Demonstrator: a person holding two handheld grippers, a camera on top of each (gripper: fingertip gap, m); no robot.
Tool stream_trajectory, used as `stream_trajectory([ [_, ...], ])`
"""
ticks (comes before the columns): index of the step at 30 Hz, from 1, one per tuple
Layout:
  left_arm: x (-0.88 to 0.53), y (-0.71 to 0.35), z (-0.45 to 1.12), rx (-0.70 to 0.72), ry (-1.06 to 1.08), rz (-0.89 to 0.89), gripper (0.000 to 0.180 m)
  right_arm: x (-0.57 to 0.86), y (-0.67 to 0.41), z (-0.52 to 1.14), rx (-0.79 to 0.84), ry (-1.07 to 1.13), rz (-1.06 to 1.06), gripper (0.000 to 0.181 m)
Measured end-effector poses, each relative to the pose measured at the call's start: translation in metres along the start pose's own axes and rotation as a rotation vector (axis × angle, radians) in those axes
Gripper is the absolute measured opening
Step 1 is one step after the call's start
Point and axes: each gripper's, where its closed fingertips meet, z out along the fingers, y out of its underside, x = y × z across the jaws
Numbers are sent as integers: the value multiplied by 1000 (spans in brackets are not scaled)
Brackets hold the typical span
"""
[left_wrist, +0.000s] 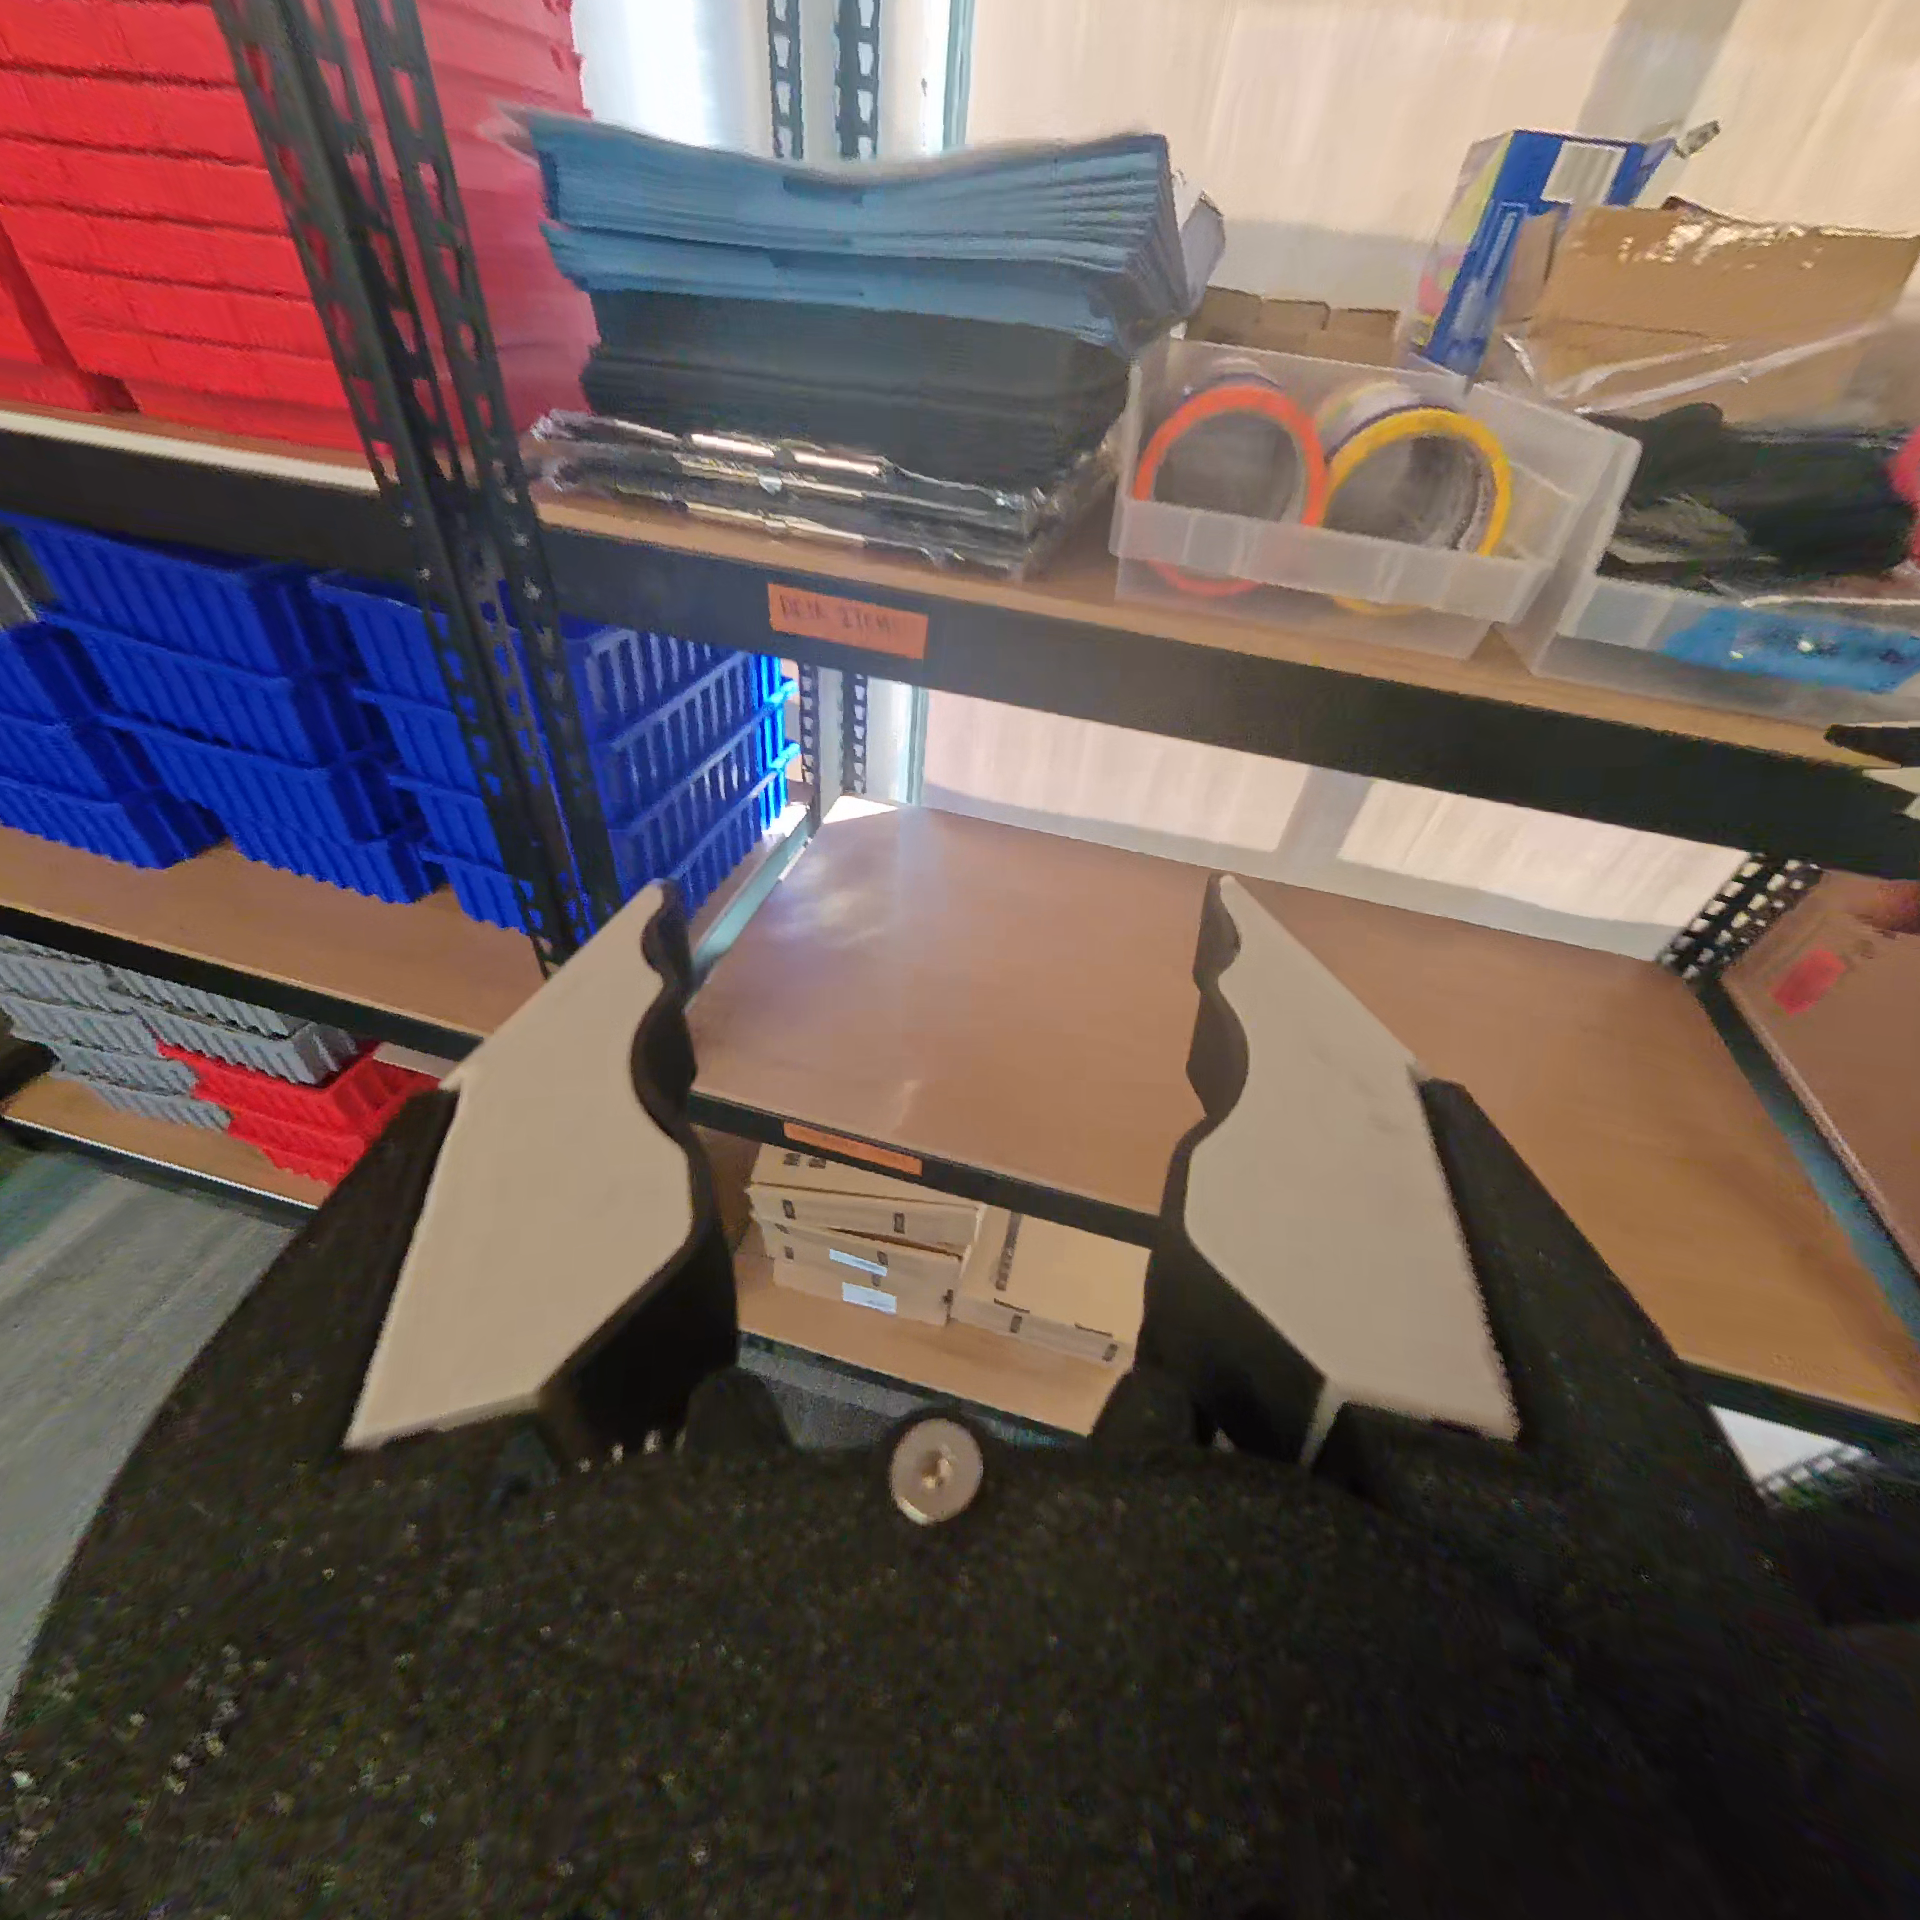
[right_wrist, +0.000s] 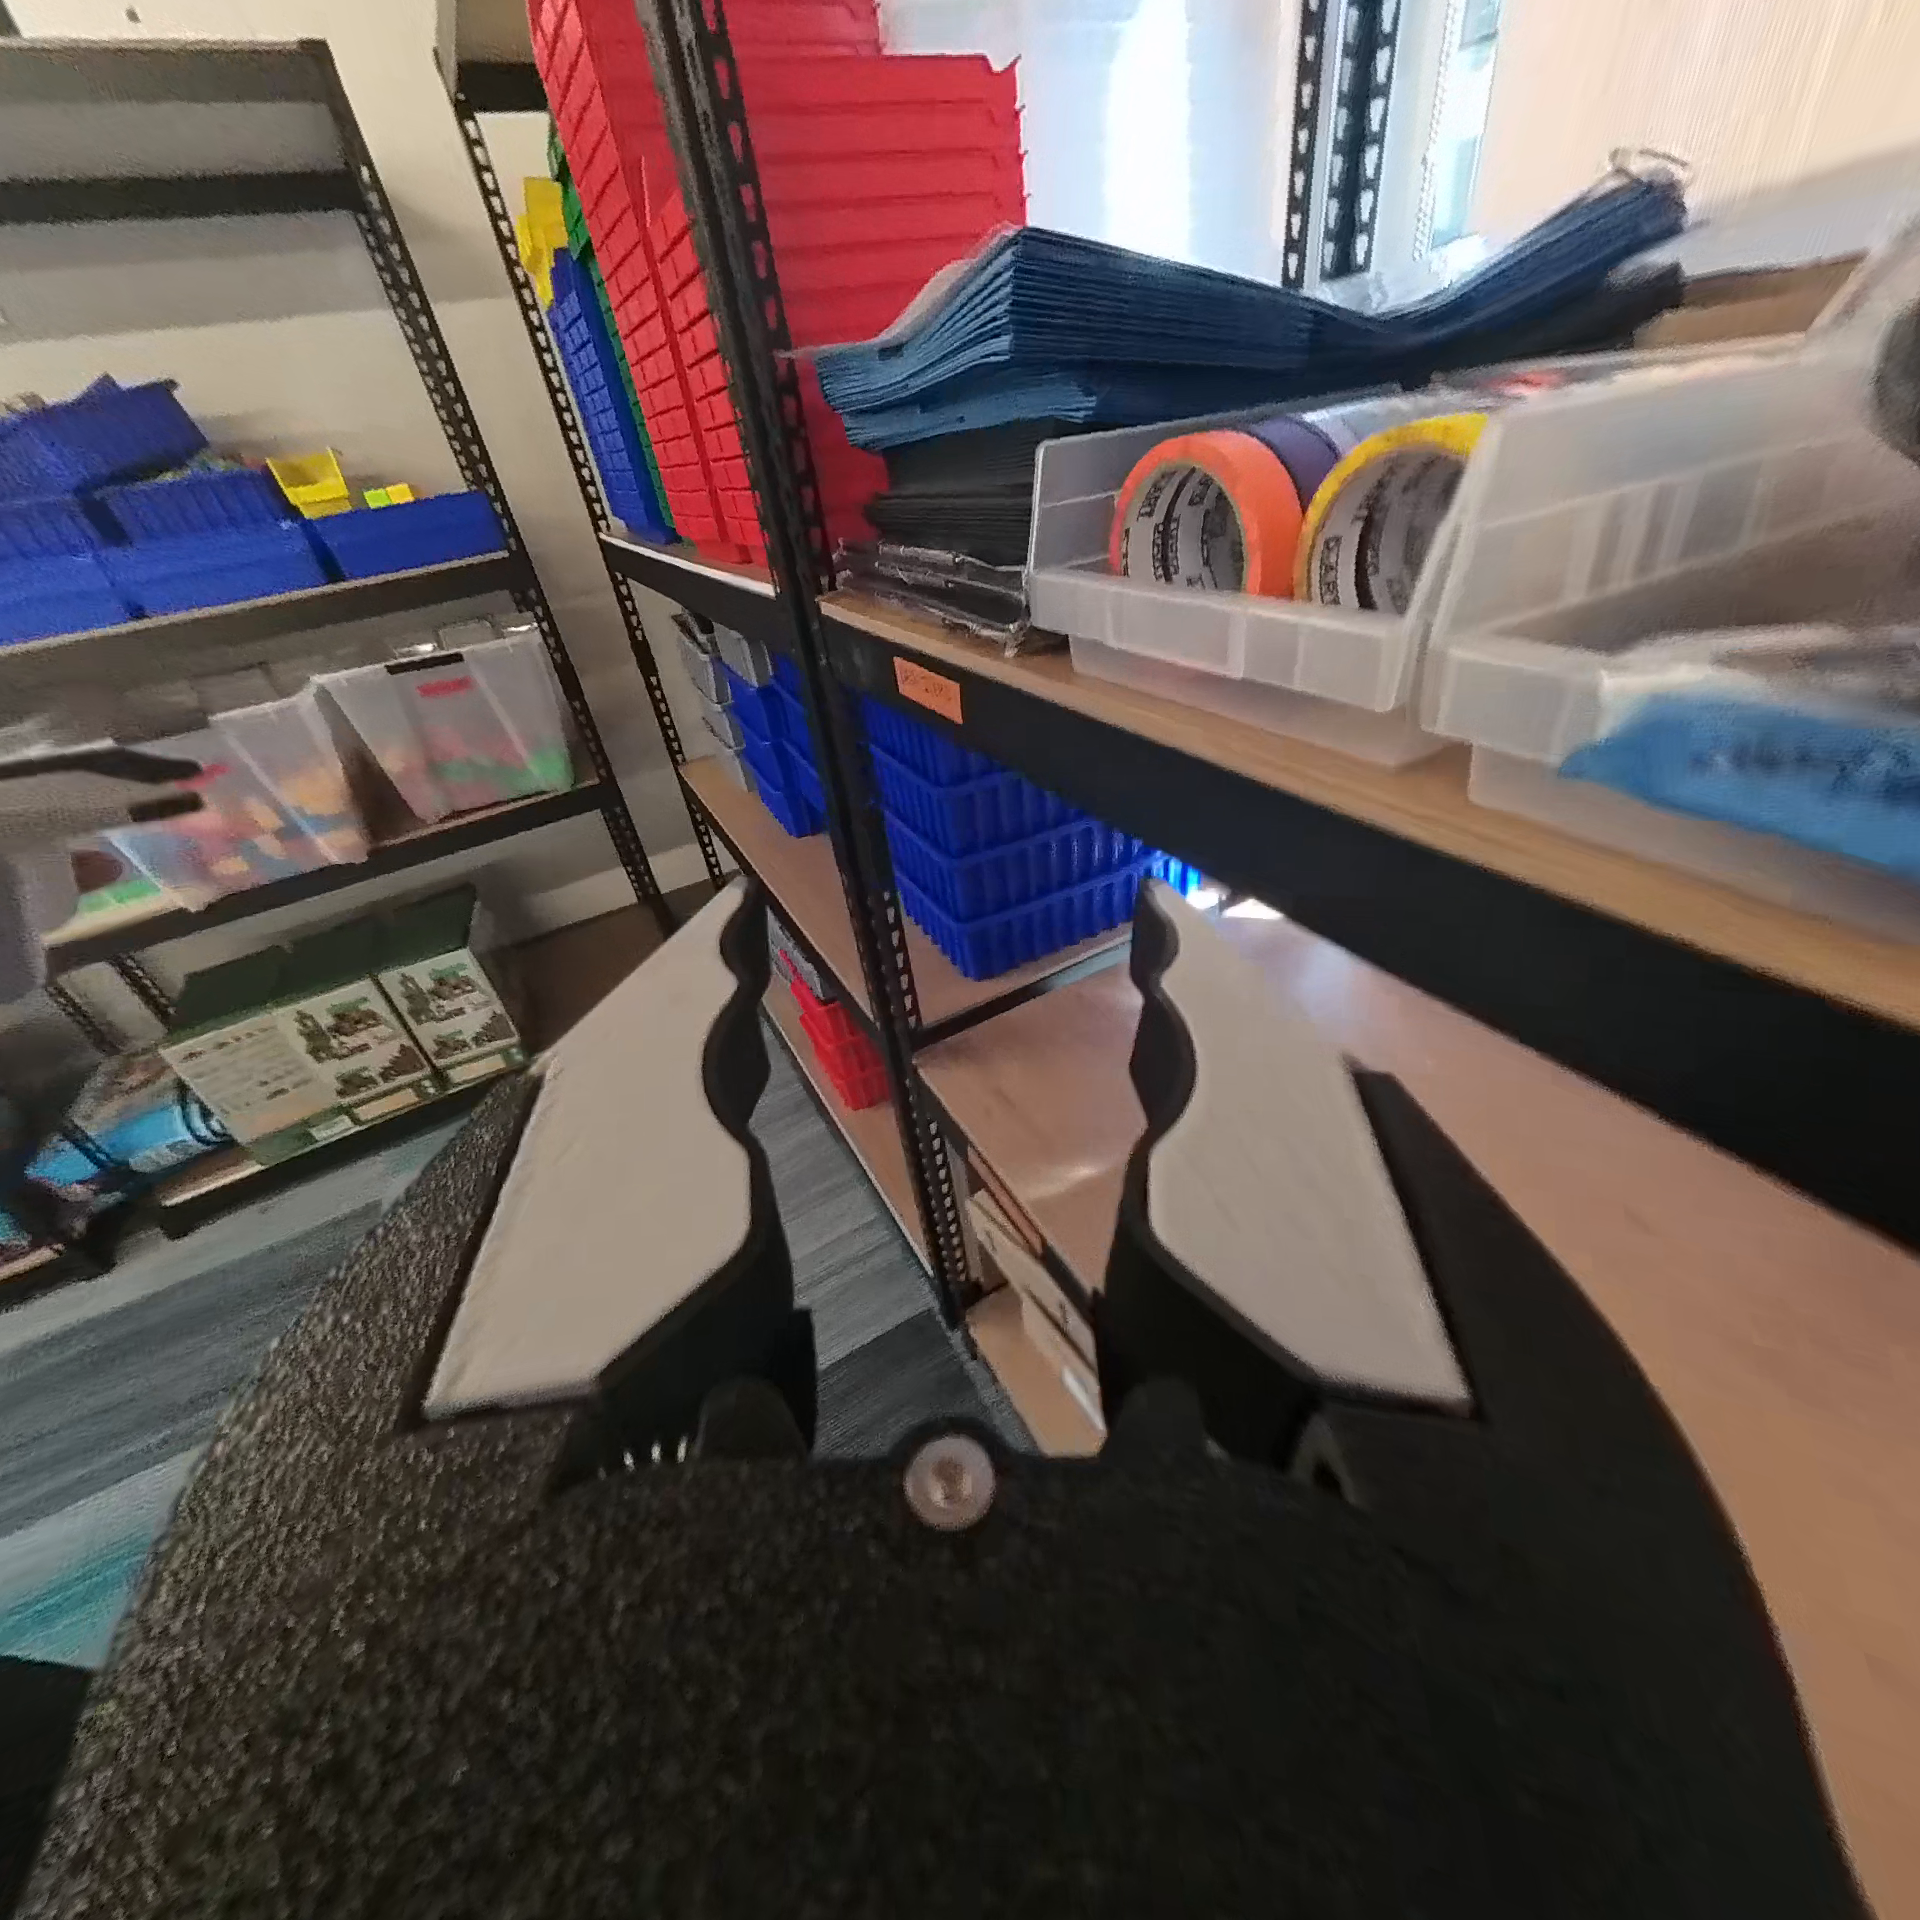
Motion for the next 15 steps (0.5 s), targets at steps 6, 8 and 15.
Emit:
stream_trajectory([
  [6,-14,-19,39,6,-64,27,97,6,-12,63,13,-114,-57,70],
  [8,-20,-20,42,23,-105,17,96,1,-9,81,-11,-181,-57,70],
  [15,-78,5,24,-2,-243,-64,97,-35,-6,144,-43,-326,-85,70],
])
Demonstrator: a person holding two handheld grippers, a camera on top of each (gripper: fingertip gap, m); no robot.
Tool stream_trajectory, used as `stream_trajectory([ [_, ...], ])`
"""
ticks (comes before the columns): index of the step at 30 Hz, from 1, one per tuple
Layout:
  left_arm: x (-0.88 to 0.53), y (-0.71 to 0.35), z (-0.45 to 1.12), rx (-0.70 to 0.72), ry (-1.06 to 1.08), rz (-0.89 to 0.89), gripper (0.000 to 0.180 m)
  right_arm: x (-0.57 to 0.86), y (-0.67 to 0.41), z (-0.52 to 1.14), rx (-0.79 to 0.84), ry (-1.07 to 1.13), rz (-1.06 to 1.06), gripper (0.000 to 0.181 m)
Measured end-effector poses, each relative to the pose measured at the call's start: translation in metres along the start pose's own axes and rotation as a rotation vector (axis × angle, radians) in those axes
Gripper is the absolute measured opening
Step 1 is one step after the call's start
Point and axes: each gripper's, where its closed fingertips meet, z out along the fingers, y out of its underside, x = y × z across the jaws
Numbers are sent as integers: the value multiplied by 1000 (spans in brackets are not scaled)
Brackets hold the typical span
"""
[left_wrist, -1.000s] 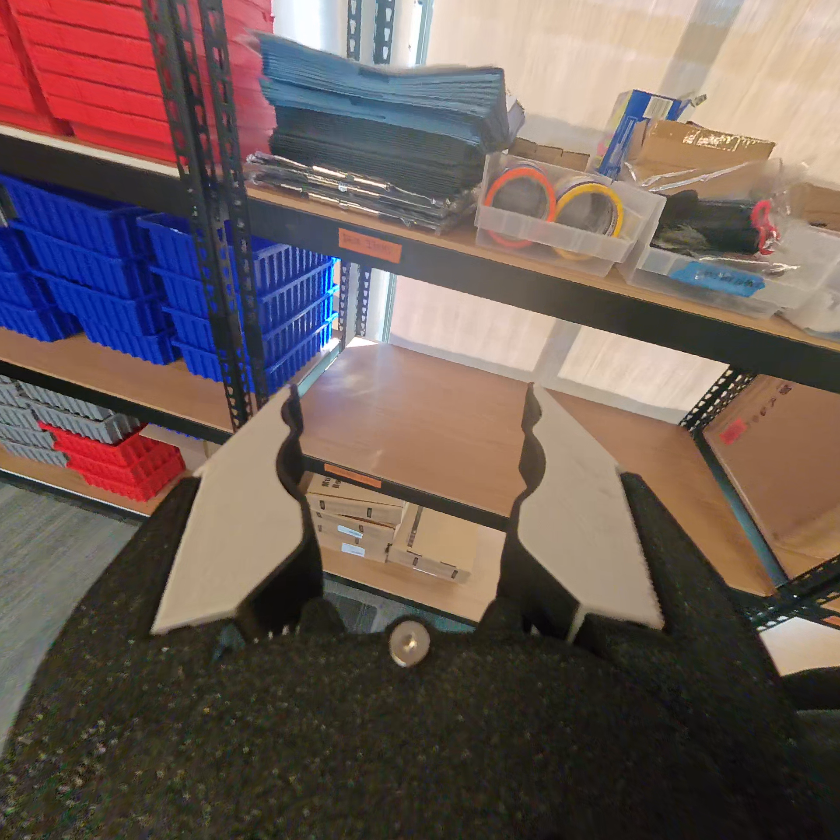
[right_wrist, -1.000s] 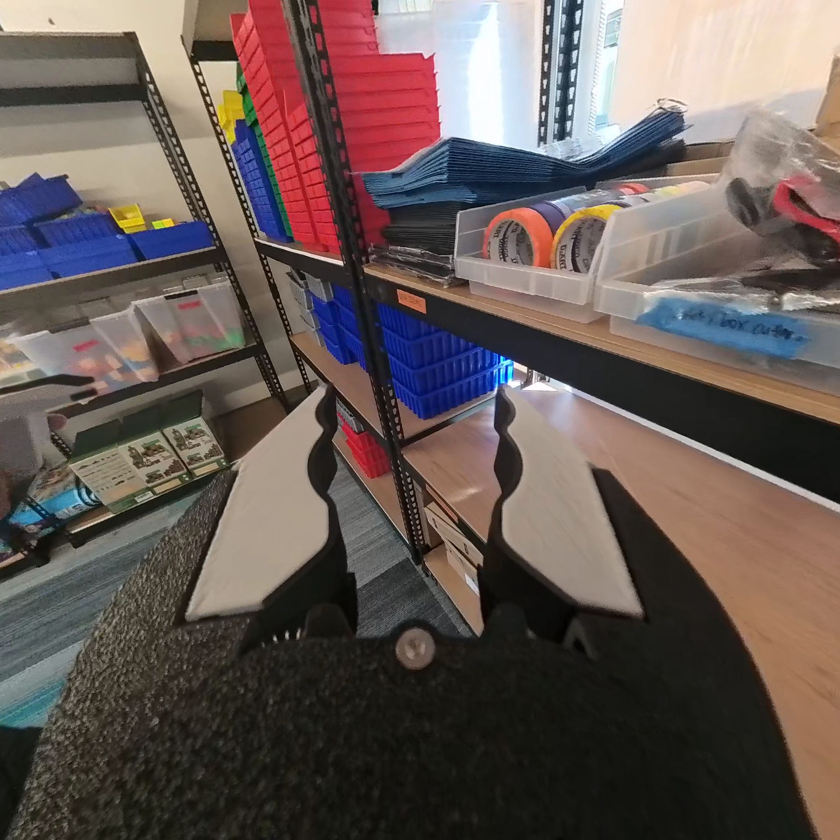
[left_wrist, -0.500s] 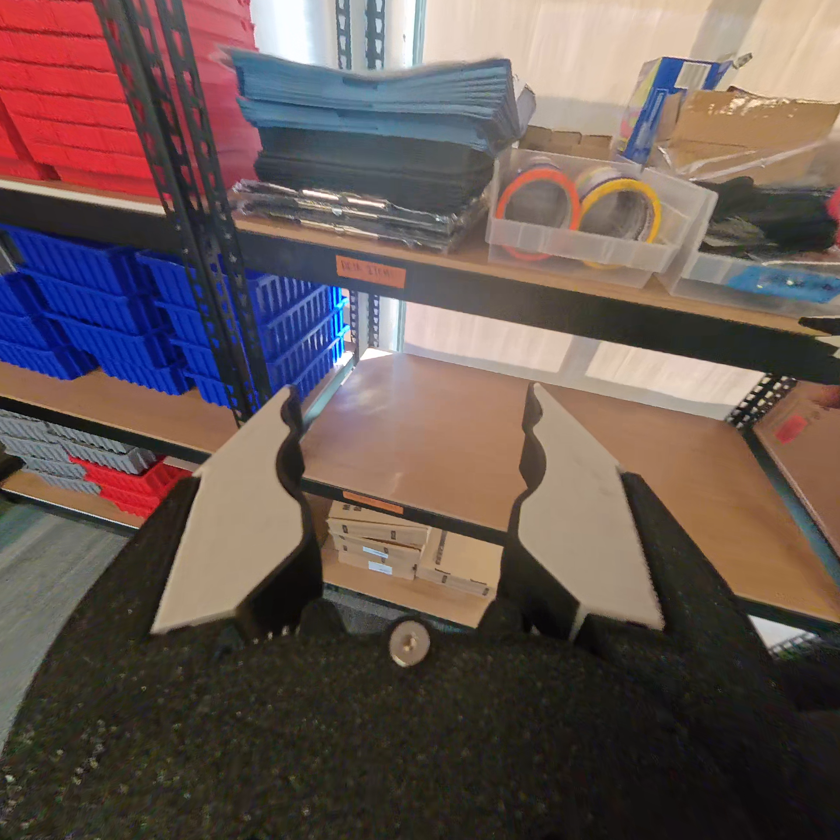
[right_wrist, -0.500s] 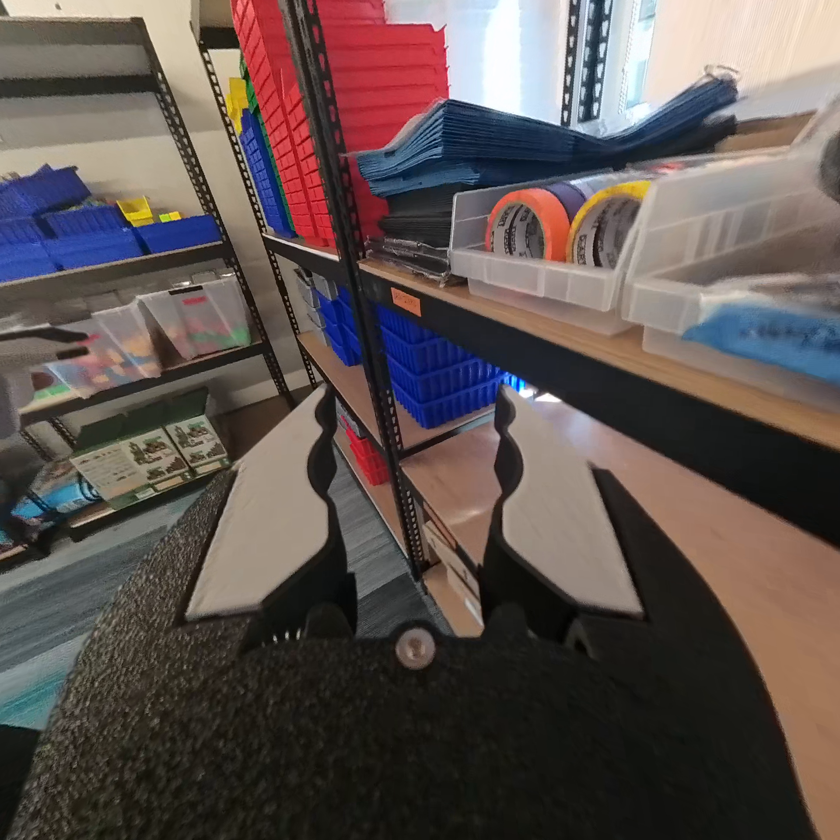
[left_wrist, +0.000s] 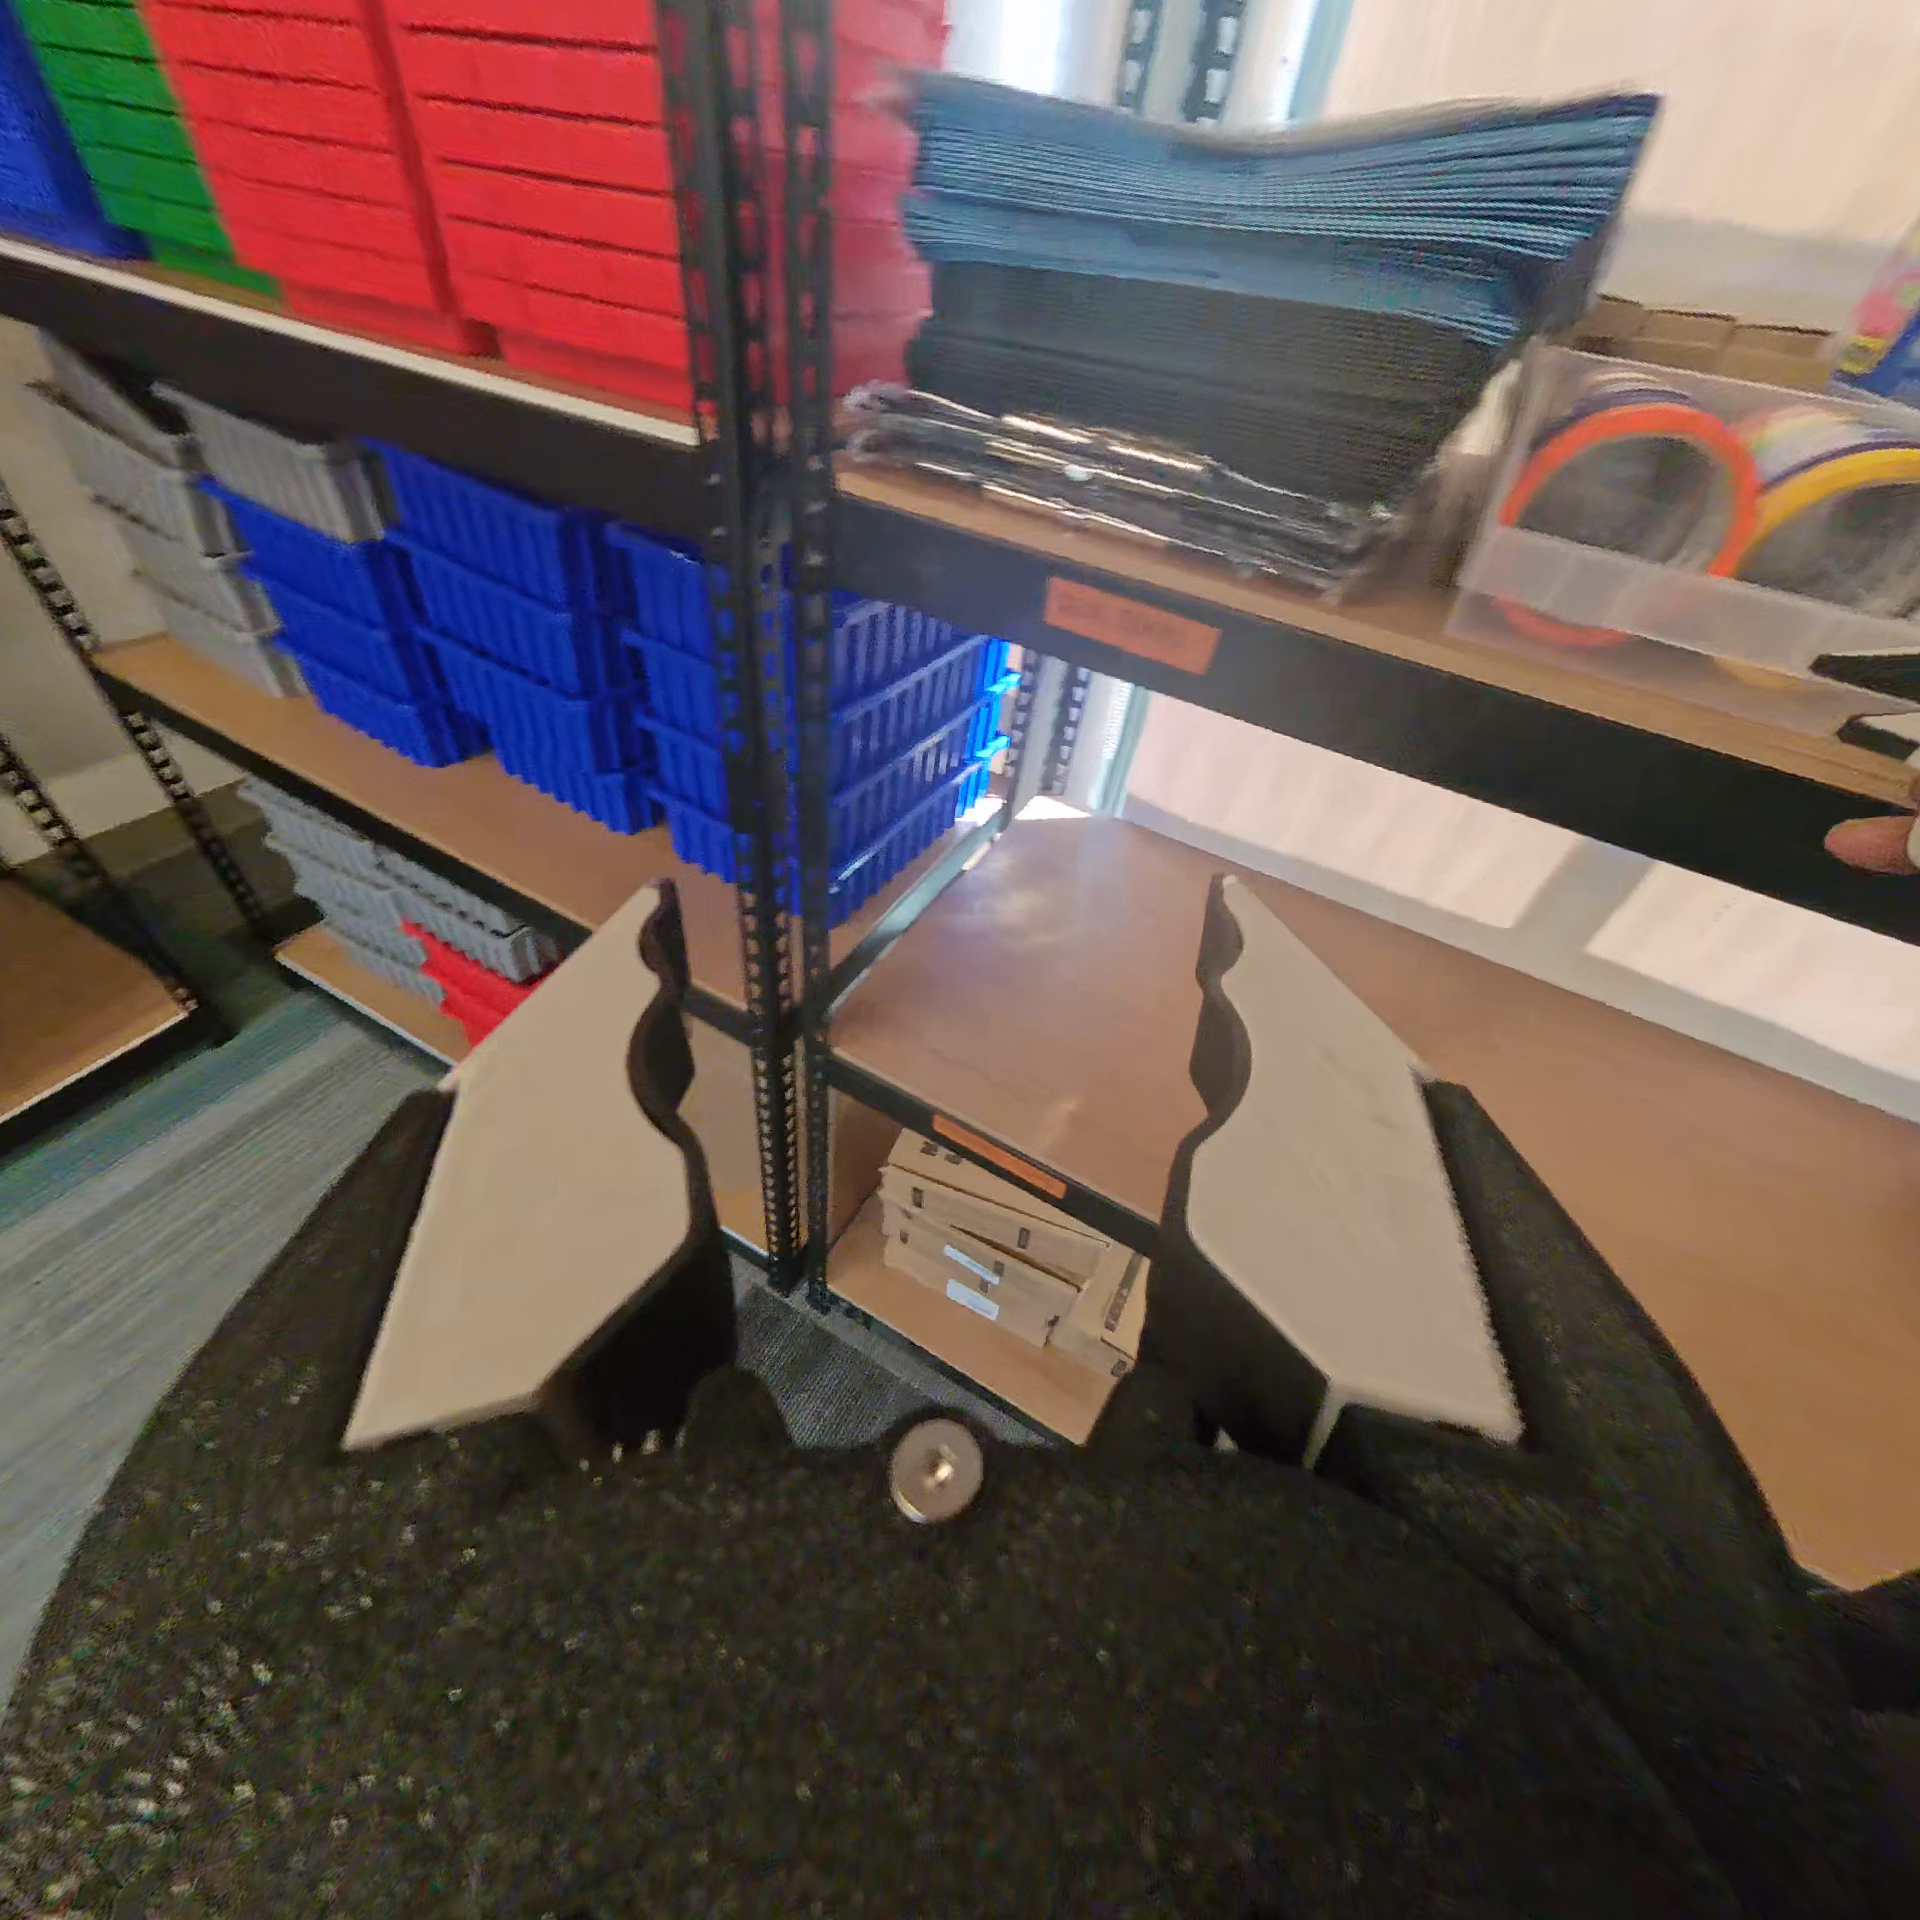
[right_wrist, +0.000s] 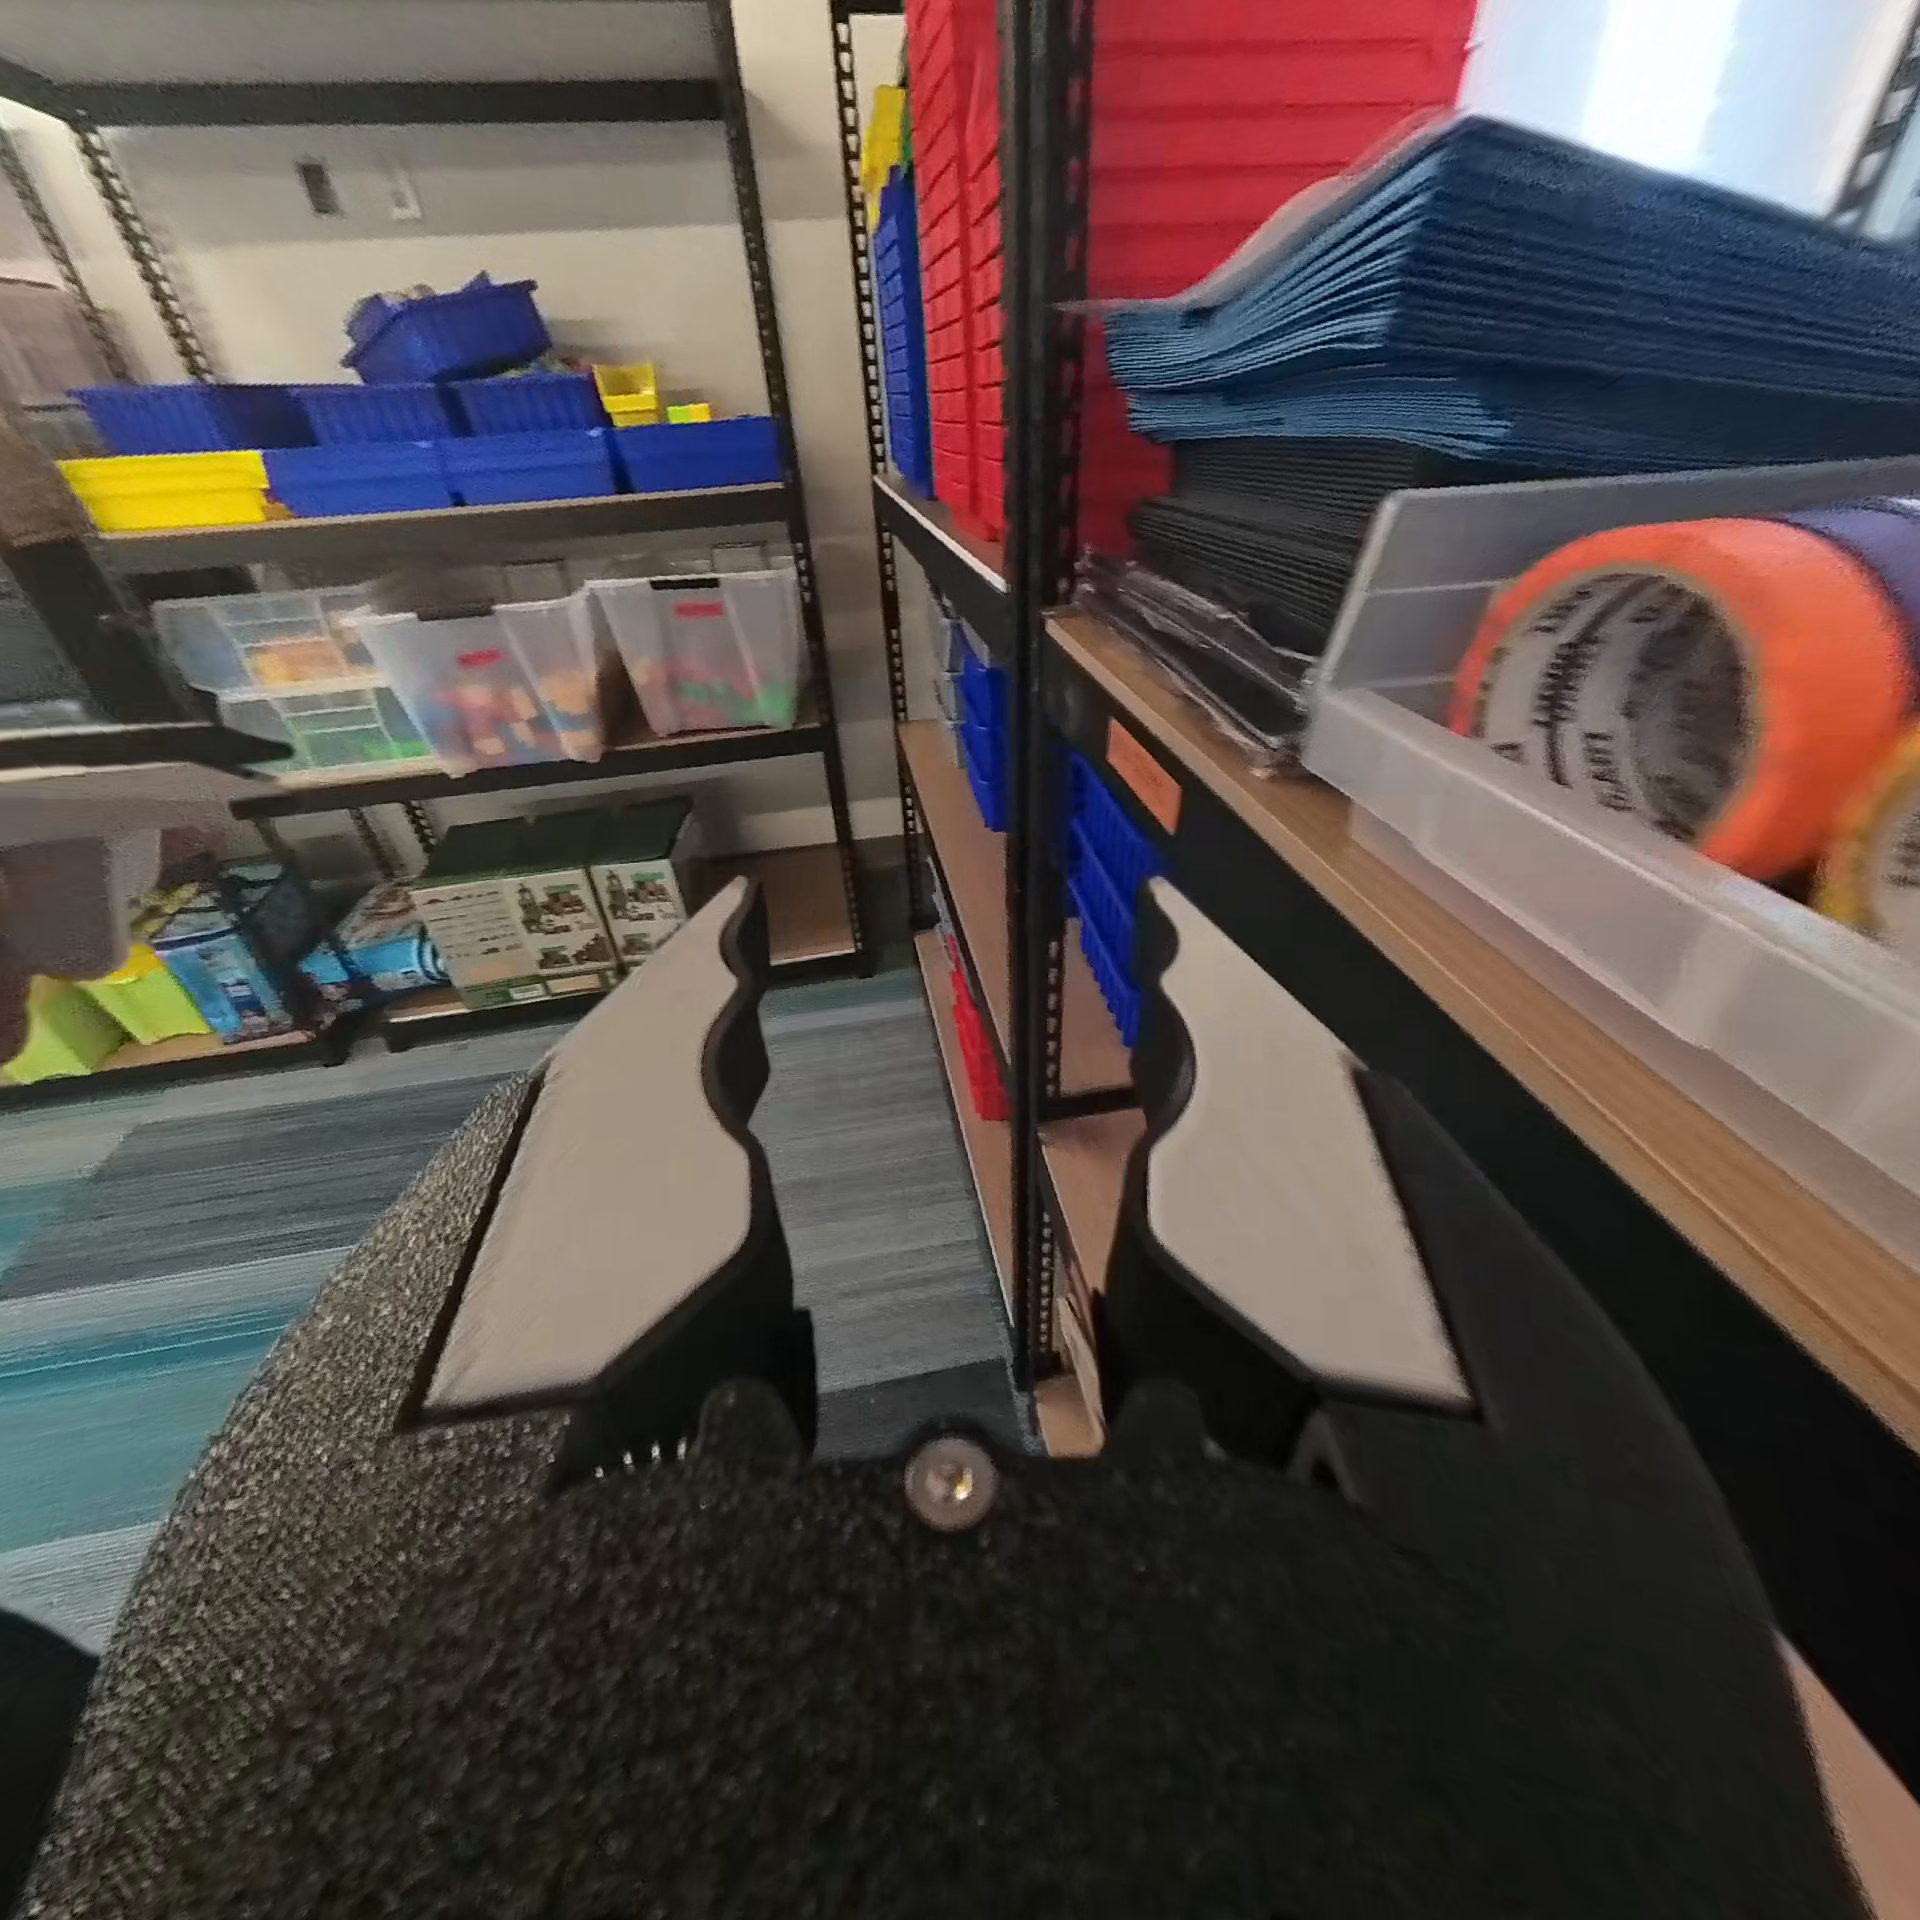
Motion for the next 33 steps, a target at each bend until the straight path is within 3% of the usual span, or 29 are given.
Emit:
stream_trajectory([
  [12,-217,11,-53,22,-276,28,98,-145,0,178,-35,-211,-58,70],
  [23,-454,-27,-151,54,-471,70,99,-359,-4,345,-72,-448,20,71],
  [33,-579,35,-231,74,-718,-250,99,-455,43,482,-215,-602,82,74],
])
